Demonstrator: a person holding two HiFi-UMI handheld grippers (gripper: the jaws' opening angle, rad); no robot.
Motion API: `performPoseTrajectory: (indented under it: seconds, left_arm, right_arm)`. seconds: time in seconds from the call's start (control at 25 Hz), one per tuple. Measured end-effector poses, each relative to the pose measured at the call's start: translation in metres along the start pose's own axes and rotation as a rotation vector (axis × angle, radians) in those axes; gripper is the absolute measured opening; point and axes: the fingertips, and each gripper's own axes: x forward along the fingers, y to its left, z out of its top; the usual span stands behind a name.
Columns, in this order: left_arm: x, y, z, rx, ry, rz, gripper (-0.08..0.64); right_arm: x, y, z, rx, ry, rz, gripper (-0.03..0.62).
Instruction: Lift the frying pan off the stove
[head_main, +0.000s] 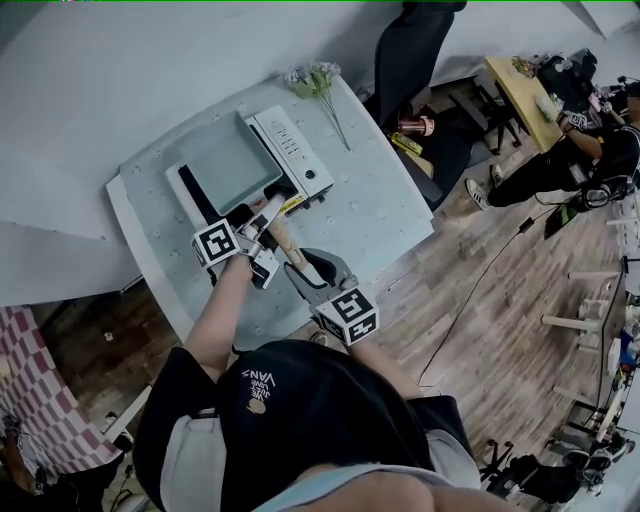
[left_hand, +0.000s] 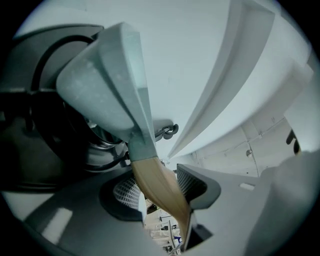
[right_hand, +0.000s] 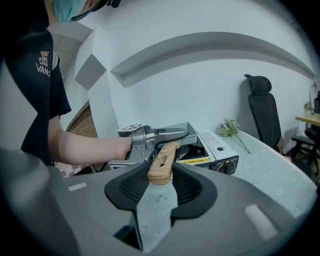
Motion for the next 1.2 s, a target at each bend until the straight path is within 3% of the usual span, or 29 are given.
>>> performPoseTrajectory:
  seconds: [0.16, 0.32, 0.48, 0.68, 1.2]
  left_arm:
    - [0.0, 0.001, -0.001, 0.057, 0.008, 0.017, 0.192]
    - [-0.004, 0.001, -0.009, 0.051, 0.008, 0.039, 0.184]
    - [-0.008, -0.002, -0.015, 0.142, 0.02, 0.054, 0.183]
    - [-0.014, -0.015, -0.034, 0.191, 0.033, 0.066, 0.179]
    - [-0.039, -0.043, -0.106, 0.21, 0.038, 0.07, 0.181]
  right_arm:
    - [-0.002, -0.004, -0.009, 0.02, 0.018, -0.006, 0.14]
    - [-0.006, -0.005, -0.011, 0.008, 0.011, -0.013, 0.135]
    - [-0.014, -0.001, -0.017, 0.025, 0.006, -0.009, 0.135]
    - [-0.034, 0.007, -0.024, 0.037, -0.011, 0.001, 0.135]
    - [-0.107, 0.034, -0.049, 0.041, -0.068, 0.015, 0.135]
